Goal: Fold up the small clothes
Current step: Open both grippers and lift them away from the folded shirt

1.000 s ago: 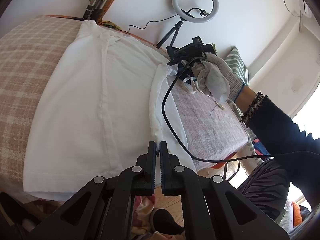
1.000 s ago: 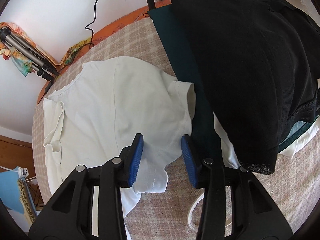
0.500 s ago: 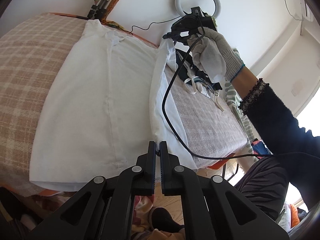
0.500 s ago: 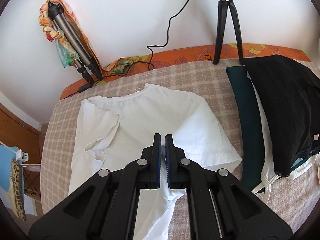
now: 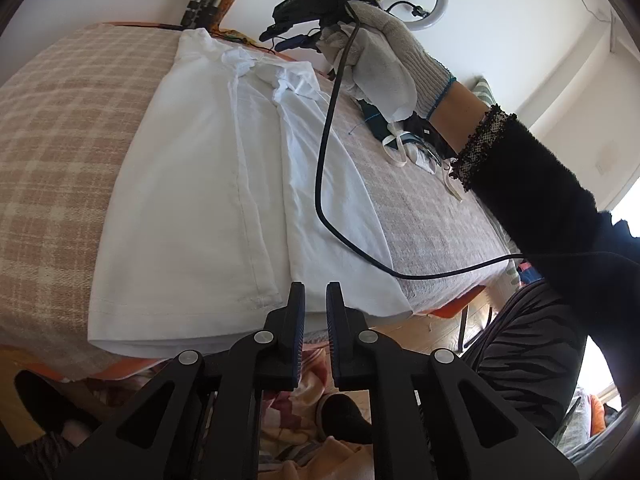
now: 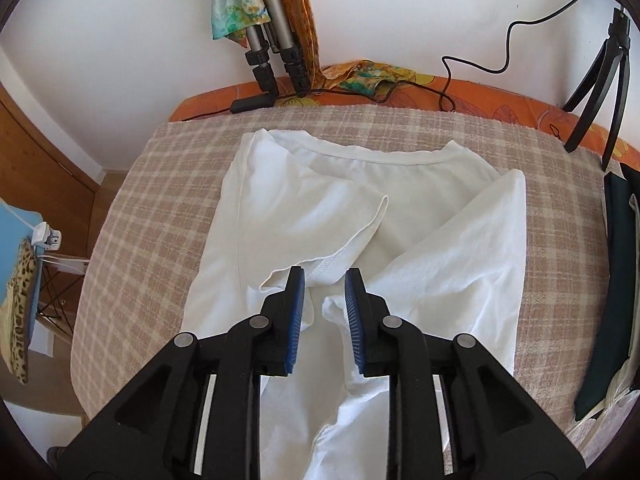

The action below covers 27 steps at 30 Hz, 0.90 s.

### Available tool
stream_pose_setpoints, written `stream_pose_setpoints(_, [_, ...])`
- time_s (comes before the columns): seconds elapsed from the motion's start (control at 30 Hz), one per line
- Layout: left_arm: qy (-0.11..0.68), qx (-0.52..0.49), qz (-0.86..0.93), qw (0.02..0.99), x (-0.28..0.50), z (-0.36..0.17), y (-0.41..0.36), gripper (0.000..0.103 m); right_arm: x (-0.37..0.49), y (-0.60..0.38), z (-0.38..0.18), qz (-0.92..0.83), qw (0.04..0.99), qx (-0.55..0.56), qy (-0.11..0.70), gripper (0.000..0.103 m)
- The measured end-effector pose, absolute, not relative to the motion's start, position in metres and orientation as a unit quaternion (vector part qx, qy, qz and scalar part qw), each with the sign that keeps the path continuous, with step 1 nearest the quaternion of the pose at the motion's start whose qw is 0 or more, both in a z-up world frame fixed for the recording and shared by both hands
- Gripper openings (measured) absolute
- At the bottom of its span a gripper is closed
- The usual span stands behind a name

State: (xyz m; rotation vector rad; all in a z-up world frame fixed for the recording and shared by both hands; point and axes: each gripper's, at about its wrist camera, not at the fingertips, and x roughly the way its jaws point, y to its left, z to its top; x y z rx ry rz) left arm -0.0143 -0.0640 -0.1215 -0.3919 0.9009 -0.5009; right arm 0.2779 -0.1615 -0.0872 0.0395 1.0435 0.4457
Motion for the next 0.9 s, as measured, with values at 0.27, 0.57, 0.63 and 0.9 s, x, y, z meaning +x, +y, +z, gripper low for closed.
stream_pose_setpoints(0.27, [0.402,-0.178,-0.203,0.875,-0.008,-0.088,-0.021,0.011,0.273,-0.242,-0.05,0.194,0.869,0.076,0.449,0.042])
stream_pose_setpoints(0.57, [0.366,-0.115,-0.171,0.907,0.044,-0.048,-0.005,0.011,0.3,-0.285,-0.111,0.128,0.842,0.099,0.514,0.042])
stream_pose_setpoints(0.63, [0.357,-0.101,-0.17,0.913,0.049,-0.043,-0.003,0.011,0.3,-0.29,-0.125,0.13,0.831,0.108,0.53,0.042])
stream_pose_setpoints(0.9, [0.376,-0.125,-0.177,0.901,0.062,-0.06,0.004,0.011,0.268,-0.268,-0.111,0.167,0.848,0.013,0.503,0.04])
